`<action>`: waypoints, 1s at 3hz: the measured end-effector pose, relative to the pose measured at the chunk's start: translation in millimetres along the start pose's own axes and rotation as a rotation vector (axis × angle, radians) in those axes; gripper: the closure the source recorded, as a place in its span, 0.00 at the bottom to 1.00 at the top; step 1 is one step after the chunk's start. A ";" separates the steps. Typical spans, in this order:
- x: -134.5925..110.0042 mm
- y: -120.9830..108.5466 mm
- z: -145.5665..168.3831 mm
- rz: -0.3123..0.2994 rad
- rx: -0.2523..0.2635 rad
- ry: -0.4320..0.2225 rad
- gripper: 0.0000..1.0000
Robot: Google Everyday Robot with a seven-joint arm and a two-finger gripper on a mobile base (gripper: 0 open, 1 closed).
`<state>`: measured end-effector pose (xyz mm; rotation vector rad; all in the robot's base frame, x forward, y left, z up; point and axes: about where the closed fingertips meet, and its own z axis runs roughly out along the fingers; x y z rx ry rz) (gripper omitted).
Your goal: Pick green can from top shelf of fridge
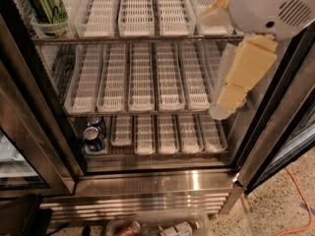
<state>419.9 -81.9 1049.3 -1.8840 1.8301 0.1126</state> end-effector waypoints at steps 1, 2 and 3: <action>0.0 0.0 0.0 0.000 0.000 0.000 0.00; -13.9 6.1 9.7 -0.003 0.024 -0.064 0.00; -54.7 20.8 32.0 -0.013 0.060 -0.186 0.00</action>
Offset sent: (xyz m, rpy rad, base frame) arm -0.0078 0.0490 -0.0289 0.2061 -0.0441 0.0347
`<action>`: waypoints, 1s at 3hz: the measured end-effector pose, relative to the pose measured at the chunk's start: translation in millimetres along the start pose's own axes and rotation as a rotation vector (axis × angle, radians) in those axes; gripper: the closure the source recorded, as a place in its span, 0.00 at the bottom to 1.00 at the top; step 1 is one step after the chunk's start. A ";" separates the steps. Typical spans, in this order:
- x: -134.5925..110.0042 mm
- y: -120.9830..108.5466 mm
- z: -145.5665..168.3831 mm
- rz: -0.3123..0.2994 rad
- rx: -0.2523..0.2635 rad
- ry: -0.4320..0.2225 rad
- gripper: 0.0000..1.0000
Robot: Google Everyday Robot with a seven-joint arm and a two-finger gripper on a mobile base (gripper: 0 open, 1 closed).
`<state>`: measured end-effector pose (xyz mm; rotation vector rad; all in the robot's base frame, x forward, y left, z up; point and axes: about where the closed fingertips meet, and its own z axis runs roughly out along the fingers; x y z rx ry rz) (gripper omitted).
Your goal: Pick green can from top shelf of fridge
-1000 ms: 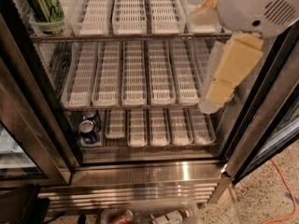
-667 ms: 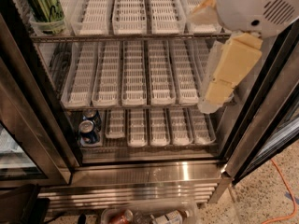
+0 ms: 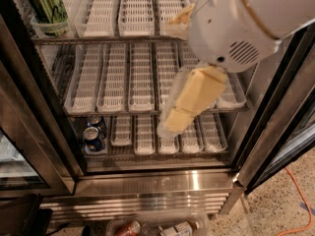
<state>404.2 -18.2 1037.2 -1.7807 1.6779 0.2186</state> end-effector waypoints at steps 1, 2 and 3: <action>-34.8 6.2 23.9 0.002 0.038 -0.091 0.00; -65.5 21.7 30.9 -0.047 0.035 -0.123 0.00; -65.5 21.7 30.9 -0.047 0.035 -0.123 0.00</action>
Offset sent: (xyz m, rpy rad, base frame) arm -0.0127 0.0837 -0.0400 0.1274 0.0351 0.0936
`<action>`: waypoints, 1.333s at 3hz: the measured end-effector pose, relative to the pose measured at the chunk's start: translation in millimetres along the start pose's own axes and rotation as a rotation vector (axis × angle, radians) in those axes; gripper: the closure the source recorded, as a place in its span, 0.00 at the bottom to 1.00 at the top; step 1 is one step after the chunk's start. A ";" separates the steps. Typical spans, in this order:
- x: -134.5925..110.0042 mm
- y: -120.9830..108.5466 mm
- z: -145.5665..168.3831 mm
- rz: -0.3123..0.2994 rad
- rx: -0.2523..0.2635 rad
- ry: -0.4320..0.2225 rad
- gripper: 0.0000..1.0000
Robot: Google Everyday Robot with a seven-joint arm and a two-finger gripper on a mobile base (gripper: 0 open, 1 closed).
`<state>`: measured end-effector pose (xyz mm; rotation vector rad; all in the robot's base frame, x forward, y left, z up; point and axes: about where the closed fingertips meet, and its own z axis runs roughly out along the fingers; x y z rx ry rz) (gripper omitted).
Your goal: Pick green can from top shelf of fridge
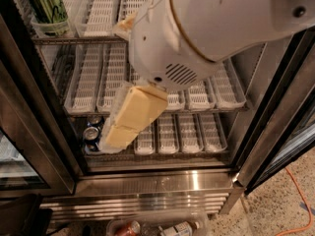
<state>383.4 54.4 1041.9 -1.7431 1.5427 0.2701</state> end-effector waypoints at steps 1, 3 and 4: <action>0.0 0.0 0.1 0.000 0.000 0.000 0.00; 2.2 8.2 51.8 0.015 0.070 -0.143 0.00; 22.0 5.4 74.0 0.069 0.094 -0.209 0.00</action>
Offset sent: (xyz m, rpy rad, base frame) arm 0.0348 0.0315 -0.0860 0.2499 -0.0417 -0.0459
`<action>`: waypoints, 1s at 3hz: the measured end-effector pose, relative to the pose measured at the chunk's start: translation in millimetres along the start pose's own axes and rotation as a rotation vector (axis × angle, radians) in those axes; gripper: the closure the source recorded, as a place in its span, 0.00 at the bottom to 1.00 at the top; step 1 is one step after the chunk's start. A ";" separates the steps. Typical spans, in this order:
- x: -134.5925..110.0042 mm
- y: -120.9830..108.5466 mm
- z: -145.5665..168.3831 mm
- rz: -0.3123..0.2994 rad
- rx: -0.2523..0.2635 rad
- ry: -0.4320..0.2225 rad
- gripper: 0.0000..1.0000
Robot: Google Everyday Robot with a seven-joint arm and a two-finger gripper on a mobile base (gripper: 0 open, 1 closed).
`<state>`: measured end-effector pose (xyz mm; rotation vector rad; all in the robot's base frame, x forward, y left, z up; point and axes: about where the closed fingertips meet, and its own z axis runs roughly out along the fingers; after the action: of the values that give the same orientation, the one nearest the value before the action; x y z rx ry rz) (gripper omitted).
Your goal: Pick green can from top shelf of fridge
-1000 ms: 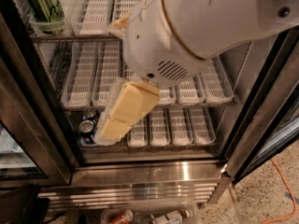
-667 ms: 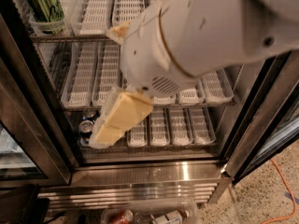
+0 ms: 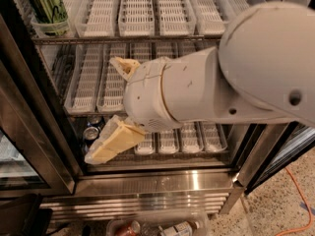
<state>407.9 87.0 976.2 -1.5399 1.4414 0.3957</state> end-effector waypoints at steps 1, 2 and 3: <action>12.0 -4.6 20.9 0.072 0.014 -0.082 0.00; 12.0 -4.6 20.9 0.072 0.014 -0.082 0.00; 10.1 -5.9 30.2 0.084 0.062 -0.111 0.00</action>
Offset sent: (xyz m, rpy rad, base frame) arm 0.0138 0.0055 -0.0187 0.0834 0.0329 -0.0138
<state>426.6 104.2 956.0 -1.3896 1.4219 0.4752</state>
